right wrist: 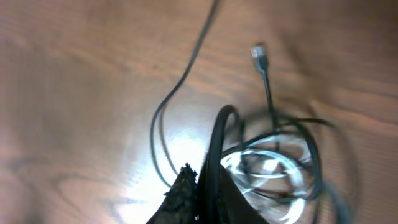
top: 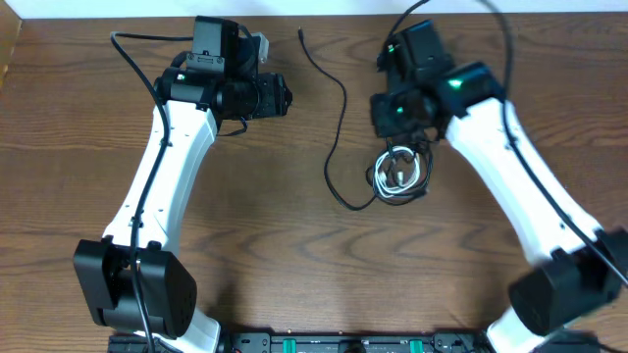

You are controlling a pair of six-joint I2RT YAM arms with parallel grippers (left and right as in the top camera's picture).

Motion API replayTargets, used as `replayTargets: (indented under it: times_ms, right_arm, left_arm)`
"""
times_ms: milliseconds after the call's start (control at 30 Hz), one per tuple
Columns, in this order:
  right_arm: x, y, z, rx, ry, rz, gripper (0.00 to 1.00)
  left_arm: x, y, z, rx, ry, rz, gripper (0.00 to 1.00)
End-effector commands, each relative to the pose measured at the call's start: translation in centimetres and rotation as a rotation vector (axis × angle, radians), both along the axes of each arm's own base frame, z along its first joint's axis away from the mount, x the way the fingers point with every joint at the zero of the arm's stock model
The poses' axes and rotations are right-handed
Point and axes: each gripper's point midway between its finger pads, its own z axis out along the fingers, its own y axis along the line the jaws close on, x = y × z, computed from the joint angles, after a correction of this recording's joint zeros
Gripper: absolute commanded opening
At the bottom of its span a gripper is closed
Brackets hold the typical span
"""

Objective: Untangle cables

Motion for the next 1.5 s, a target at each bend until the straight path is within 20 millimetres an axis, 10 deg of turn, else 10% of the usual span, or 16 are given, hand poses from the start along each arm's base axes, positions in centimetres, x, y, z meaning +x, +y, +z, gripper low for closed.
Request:
replayTargets:
  times_ms: [0, 67, 167, 367, 533, 833, 1133, 1467]
  right_arm:
    - [-0.9, 3.1, 3.4, 0.183, -0.034, 0.165, 0.14]
    - [-0.2, 2.6, 5.3, 0.196, -0.075, 0.151, 0.24]
    - [1.0, 1.3, 8.5, 0.213, -0.138, 0.118, 0.69]
    - [2.9, -4.7, 11.7, 0.149, -0.188, -0.085, 0.91]
    - [2.8, -9.9, 10.2, 0.043, -0.133, -0.215, 0.96]
    - [2.4, -16.1, 8.1, -0.011, -0.051, -0.354, 0.99]
    - [1.7, -16.7, 6.0, -0.037, 0.008, -0.34, 0.99]
    - [0.6, -16.7, 1.5, -0.063, 0.107, -0.324, 0.99]
  left_arm:
    - [0.1, 0.4, -0.9, 0.02, 0.013, -0.002, 0.61]
    - [0.1, 0.4, -0.9, 0.02, 0.014, -0.002, 0.61]
    - [0.1, 0.4, -0.9, 0.02, 0.014, -0.002, 0.61]
    - [0.0, 0.4, -1.0, 0.019, 0.018, -0.003, 0.61]
    - [-1.0, -0.9, -1.2, 0.023, 0.039, -0.051, 0.61]
    - [-5.7, -11.6, -1.3, 0.072, -0.036, -0.429, 0.66]
    - [-8.0, -18.7, -5.3, 0.064, 0.002, -0.56, 0.65]
    - [-7.3, -19.5, -10.2, 0.097, 0.096, -0.493, 0.64]
